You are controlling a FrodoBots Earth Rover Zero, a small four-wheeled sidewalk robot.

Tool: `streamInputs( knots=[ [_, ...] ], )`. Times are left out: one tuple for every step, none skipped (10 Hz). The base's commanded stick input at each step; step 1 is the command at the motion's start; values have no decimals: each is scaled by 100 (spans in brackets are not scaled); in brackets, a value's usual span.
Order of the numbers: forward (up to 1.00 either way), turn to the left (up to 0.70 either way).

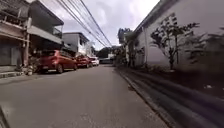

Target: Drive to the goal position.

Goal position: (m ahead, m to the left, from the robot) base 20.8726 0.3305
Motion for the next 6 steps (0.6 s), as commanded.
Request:
streamInputs(
  knots=[
    [70,0],
    [70,0],
    [70,0],
    [70,0],
    [70,0],
    [70,0]
  ],
)
